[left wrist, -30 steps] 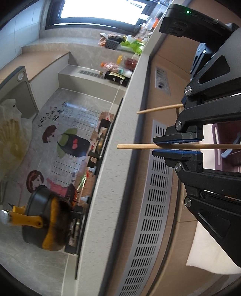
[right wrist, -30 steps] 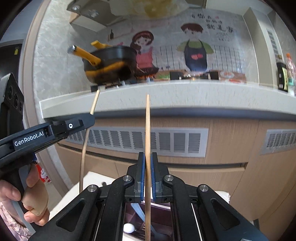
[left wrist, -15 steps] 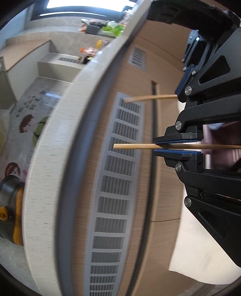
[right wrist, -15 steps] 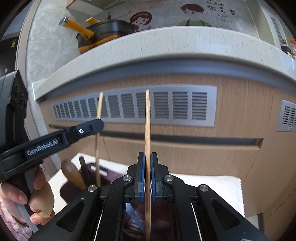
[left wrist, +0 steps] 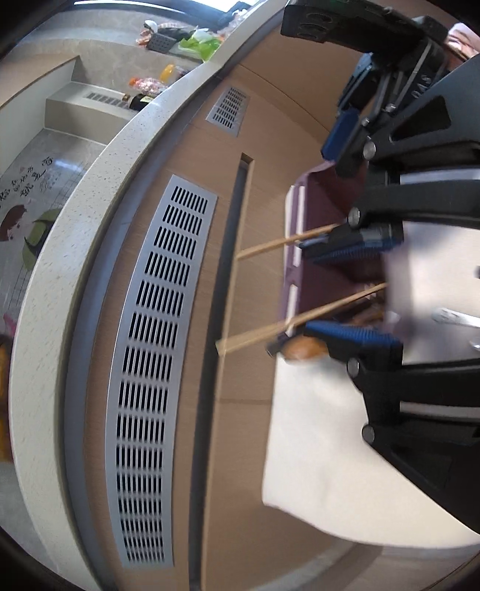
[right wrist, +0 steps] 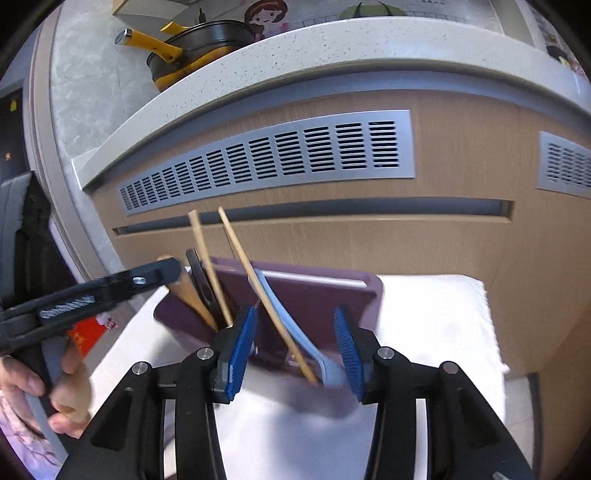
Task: Organize utensils
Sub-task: 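Lower the chopsticks into the caddy and open both tools, then withdraw both open tools back over the remaining utensils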
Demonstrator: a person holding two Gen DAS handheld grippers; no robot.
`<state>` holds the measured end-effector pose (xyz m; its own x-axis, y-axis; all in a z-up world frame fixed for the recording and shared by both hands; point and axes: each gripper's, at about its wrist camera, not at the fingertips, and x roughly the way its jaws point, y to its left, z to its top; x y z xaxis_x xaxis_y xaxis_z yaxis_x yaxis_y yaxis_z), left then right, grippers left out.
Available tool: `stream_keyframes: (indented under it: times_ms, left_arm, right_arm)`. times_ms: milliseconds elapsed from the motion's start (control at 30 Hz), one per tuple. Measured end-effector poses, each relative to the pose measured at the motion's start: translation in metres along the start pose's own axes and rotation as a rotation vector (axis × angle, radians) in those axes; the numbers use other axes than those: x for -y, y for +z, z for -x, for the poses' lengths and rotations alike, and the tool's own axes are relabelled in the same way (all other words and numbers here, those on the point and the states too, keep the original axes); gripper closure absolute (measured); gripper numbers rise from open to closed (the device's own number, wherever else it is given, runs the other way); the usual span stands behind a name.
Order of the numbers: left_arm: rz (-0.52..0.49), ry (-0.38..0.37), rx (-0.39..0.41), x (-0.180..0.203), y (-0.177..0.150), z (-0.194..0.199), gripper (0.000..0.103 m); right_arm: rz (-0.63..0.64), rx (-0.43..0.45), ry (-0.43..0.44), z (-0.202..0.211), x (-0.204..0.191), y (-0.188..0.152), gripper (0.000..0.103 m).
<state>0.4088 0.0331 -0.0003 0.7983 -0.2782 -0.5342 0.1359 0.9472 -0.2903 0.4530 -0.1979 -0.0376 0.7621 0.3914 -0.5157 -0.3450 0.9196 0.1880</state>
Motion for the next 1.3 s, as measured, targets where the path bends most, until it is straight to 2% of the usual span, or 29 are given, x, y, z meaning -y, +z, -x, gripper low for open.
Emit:
stream_keyframes:
  times_ms: [67, 133, 167, 233, 267, 533, 600, 700, 867, 1033, 1167, 1300]
  left_arm:
    - [-0.008, 0.033, -0.006, -0.003, -0.008, 0.018, 0.055]
    - [-0.018, 0.058, -0.016, -0.006, -0.017, 0.033, 0.052]
    - [-0.024, 0.069, -0.026, -0.009, -0.022, 0.04, 0.05]
    - [-0.032, 0.088, -0.045, -0.013, -0.033, 0.051, 0.046]
    - [-0.033, 0.1, -0.061, -0.016, -0.041, 0.057, 0.045]
    - [-0.034, 0.148, -0.182, -0.036, -0.096, 0.081, 0.035]
    - [-0.062, 0.151, -0.218, -0.036, -0.11, 0.082, 0.034]
    - [-0.109, 0.159, -0.273, -0.035, -0.131, 0.084, 0.034]
    - [-0.136, 0.123, -0.341, -0.027, -0.157, 0.09, 0.033]
    - [-0.183, 0.059, -0.4, -0.011, -0.178, 0.092, 0.032]
    - [-0.179, 0.018, -0.451, -0.001, -0.186, 0.085, 0.032]
    - [-0.19, 0.008, -0.464, 0.009, -0.191, 0.084, 0.032]
  right_arm:
    - [0.008, -0.006, -0.032, 0.013, -0.004, -0.007, 0.048]
    - [0.014, 0.009, -0.07, 0.028, -0.009, -0.012, 0.025]
    - [0.021, 0.018, -0.091, 0.034, -0.012, -0.015, 0.02]
    - [0.04, 0.016, -0.125, 0.045, -0.017, -0.022, 0.004]
    - [0.058, 0.007, -0.139, 0.05, -0.021, -0.028, 0.002]
    - [0.188, -0.119, -0.343, 0.056, -0.04, -0.071, 0.0]
    - [0.186, -0.148, -0.34, 0.055, -0.042, -0.08, 0.0]
    - [0.152, -0.237, -0.332, 0.05, -0.044, -0.097, 0.0]
    - [0.145, -0.367, -0.222, 0.049, -0.059, -0.126, 0.0]
    - [0.139, -0.404, -0.208, 0.042, -0.071, -0.141, 0.003]
    - [0.178, -0.43, -0.218, 0.036, -0.077, -0.147, 0.004]
    - [0.226, -0.433, -0.246, 0.044, -0.074, -0.154, 0.004]
